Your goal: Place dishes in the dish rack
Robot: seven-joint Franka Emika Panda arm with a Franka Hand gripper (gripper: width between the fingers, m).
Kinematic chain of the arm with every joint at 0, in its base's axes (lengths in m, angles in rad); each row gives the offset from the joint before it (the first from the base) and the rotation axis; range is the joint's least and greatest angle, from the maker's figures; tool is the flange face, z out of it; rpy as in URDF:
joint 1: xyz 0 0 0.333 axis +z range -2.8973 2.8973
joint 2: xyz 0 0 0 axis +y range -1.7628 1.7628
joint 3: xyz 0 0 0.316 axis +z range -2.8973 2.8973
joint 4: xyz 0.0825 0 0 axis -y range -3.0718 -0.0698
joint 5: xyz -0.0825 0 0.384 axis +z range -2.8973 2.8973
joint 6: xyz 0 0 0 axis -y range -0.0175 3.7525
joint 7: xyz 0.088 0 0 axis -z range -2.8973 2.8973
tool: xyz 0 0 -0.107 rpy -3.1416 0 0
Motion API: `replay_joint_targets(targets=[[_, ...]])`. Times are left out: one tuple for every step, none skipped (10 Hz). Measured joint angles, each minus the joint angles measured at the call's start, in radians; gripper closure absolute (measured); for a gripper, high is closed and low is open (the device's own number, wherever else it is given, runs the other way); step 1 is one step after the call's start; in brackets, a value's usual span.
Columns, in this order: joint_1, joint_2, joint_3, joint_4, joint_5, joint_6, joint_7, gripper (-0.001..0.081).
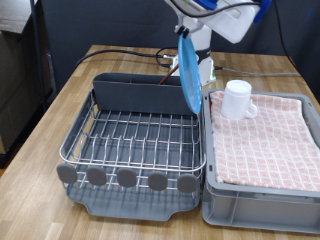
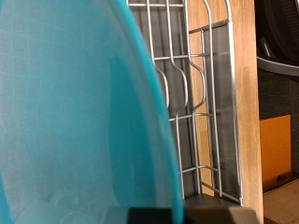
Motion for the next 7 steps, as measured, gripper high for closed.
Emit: replay_joint_targets(targets=[[0.0, 0.002, 0.001, 0.0, 0.001, -0.005, 0.017, 0.0787], [0.0, 0.005, 0.001, 0.0, -0.008, -0.006, 0.024, 0.0787], [-0.003, 0.006, -0.001, 0.001, -0.041, -0.01, 0.023, 0.0787], [-0.008, 0.006, -0.007, 0.002, -0.102, 0.001, -0.001, 0.0787], [-0.016, 0.006, -0.02, 0.001, -0.151, 0.009, -0.025, 0.0787], [-0.026, 0.006, -0.035, 0.001, -0.188, 0.017, -0.049, 0.0787], [-0.038, 0.007, -0.056, 0.001, -0.209, 0.027, -0.072, 0.0787]])
